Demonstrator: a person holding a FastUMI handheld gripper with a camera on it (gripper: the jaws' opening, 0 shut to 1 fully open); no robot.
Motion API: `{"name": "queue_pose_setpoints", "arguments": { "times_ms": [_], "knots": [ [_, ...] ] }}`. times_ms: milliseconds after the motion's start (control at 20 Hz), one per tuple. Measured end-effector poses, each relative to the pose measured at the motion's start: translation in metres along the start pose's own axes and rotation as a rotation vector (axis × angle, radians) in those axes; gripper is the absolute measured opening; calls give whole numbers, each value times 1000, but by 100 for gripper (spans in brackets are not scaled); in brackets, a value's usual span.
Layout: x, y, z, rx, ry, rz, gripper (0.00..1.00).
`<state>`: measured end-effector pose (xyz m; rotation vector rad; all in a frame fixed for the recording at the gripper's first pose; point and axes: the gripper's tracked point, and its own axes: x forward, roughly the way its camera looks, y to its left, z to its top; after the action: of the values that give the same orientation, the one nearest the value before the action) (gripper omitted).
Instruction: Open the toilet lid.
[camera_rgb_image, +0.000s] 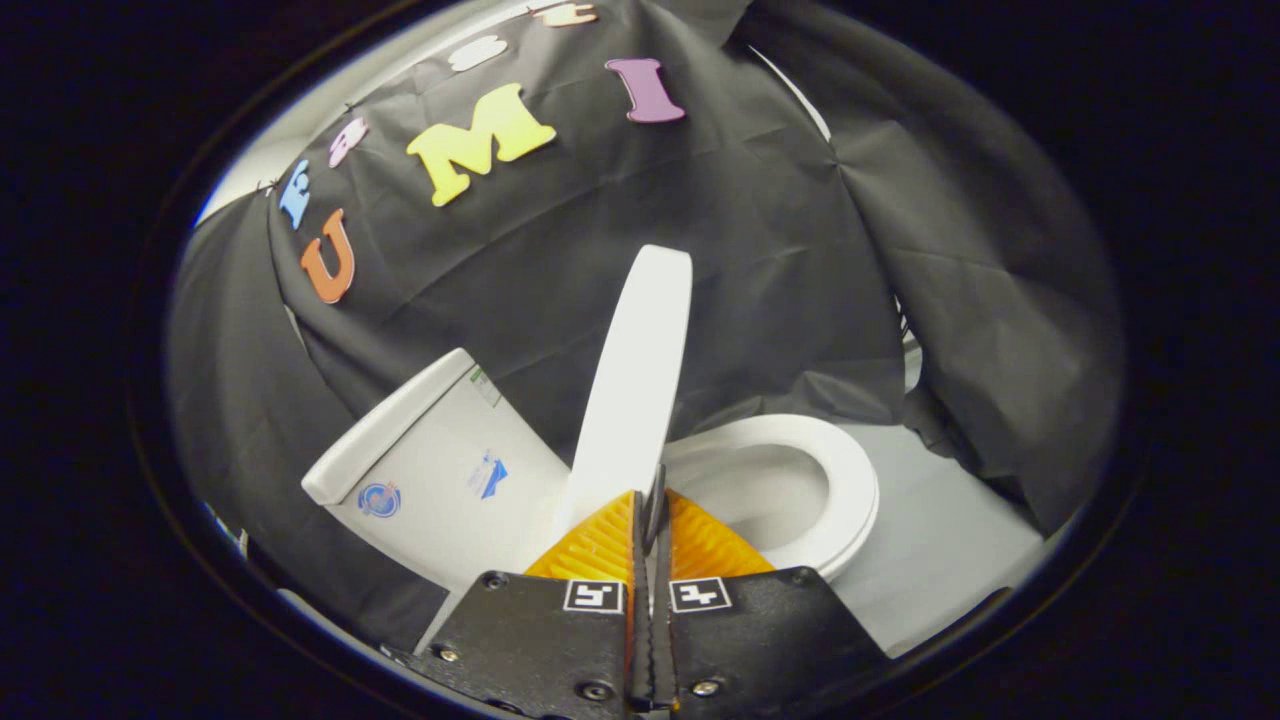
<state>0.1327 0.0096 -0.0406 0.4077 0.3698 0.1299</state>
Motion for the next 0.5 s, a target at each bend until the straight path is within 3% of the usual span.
{"name": "queue_pose_setpoints", "arguments": {
  "times_ms": [500],
  "knots": [
    [-3, 53, 8, -108, -18, -9, 6]
  ]
}}
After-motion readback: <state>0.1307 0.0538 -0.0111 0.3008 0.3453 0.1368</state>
